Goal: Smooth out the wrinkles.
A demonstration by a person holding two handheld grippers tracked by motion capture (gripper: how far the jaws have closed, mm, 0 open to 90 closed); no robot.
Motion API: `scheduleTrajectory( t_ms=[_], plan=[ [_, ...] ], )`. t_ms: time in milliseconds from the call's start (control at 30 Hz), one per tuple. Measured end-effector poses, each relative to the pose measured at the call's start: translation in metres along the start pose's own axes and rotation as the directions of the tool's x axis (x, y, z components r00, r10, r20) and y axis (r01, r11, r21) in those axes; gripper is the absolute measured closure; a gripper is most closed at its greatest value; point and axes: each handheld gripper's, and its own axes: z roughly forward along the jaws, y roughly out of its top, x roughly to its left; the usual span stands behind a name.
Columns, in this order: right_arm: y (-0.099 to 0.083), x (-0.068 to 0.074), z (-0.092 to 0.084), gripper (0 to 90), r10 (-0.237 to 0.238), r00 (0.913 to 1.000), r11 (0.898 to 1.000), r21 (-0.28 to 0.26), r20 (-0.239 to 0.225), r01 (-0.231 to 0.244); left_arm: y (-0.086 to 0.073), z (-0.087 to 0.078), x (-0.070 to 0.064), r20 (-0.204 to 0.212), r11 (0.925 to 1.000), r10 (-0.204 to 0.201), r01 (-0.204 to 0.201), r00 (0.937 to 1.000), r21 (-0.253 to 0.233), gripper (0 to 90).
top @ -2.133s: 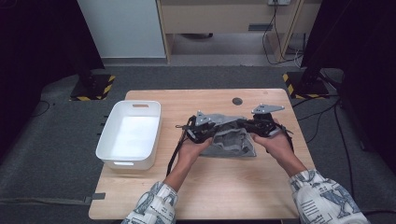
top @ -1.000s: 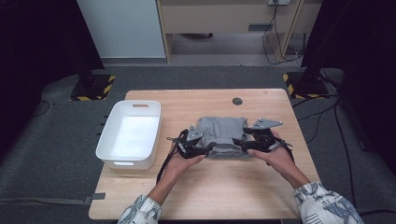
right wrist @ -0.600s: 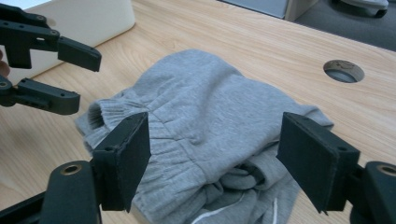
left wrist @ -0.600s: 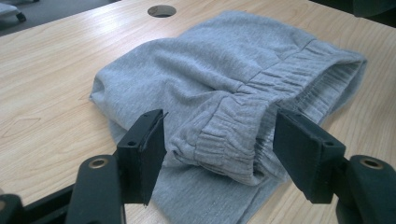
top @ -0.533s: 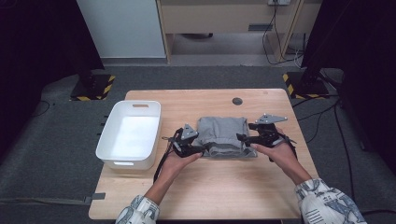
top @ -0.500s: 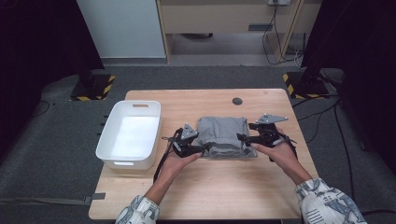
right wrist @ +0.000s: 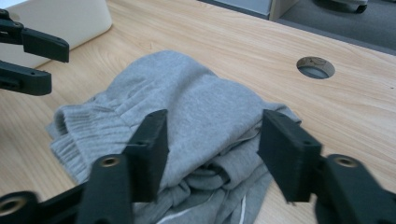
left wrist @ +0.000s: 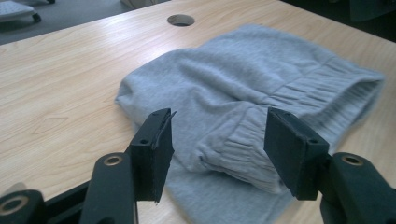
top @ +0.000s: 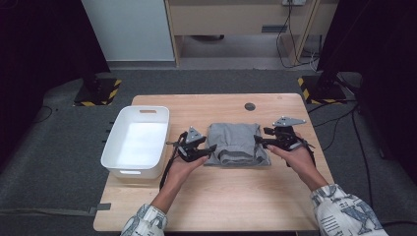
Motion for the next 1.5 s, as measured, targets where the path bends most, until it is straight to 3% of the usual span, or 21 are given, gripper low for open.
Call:
scheduleTrajectory(
  t_ms=[367,467,500,633,733,900,1000,1067,1100,1133,1233,1400,1500],
  plan=[
    [0.007,-0.009,0.022,69.8,-0.015,0.9982,0.999,0.050,0.058,0.012,0.000,0.017,0.014,-0.045,0.9994,-0.034,0.034,0.9984,0.004,49.9],
    [0.008,-0.010,0.027,69.9,-0.009,0.9981,0.998,0.057,0.061,0.005,0.000,0.019,0.015,-0.051,0.9993,-0.034,0.035,0.9981,0.013,51.1],
    [0.009,-0.010,0.031,67.3,0.012,0.9982,0.998,0.059,0.058,-0.015,0.000,0.021,0.015,-0.050,0.9991,-0.039,0.040,0.9980,0.014,51.2],
    [0.009,-0.010,0.037,60.9,0.020,0.9973,0.997,0.068,0.070,-0.025,-0.002,0.024,0.017,-0.066,0.9991,-0.026,0.028,0.9975,0.032,50.7],
    [0.006,-0.011,0.044,51.7,0.063,0.9951,0.993,0.100,0.077,-0.070,-0.006,0.029,0.018,-0.067,0.9976,-0.035,0.039,0.9971,0.057,49.6],
    [-0.003,-0.007,0.053,53.0,0.058,0.9966,0.986,0.153,0.059,-0.066,-0.015,0.040,0.014,-0.051,0.9935,-0.026,0.032,0.9984,0.110,49.4],
    [-0.006,-0.005,0.055,61.3,0.048,0.9978,0.983,0.174,0.046,-0.055,-0.016,0.042,0.014,-0.042,0.9922,-0.029,0.034,0.9987,0.120,53.4],
    [-0.007,-0.005,0.054,71.4,0.049,0.9982,0.984,0.172,0.035,-0.055,-0.018,0.044,0.012,-0.028,0.9903,-0.028,0.032,0.9992,0.135,58.7],
    [-0.007,-0.005,0.054,71.4,0.049,0.9982,0.984,0.172,0.035,-0.055,-0.018,0.044,0.012,-0.028,0.9903,-0.028,0.032,0.9992,0.135,60.9],
    [-0.008,-0.003,0.053,80.2,0.041,0.9989,0.984,0.174,0.023,-0.045,-0.019,0.046,0.011,-0.021,0.9884,-0.032,0.035,0.9993,0.148,63.3],
    [-0.010,0.000,0.054,88.4,0.029,0.9995,0.981,0.190,0.010,-0.030,-0.021,0.048,0.008,-0.013,0.9858,-0.033,0.035,0.9994,0.164,71.8],
    [-0.007,0.000,0.049,89.5,0.018,0.9998,0.985,0.169,0.010,-0.020,-0.020,0.048,0.004,-0.026,0.9825,0.001,0.004,0.9997,0.186,80.4],
    [-0.002,-0.004,0.039,89.7,0.031,0.9993,0.991,0.130,0.021,-0.033,-0.022,0.048,0.004,-0.030,0.9827,-0.003,0.008,0.9995,0.185,81.1]
  ],
)
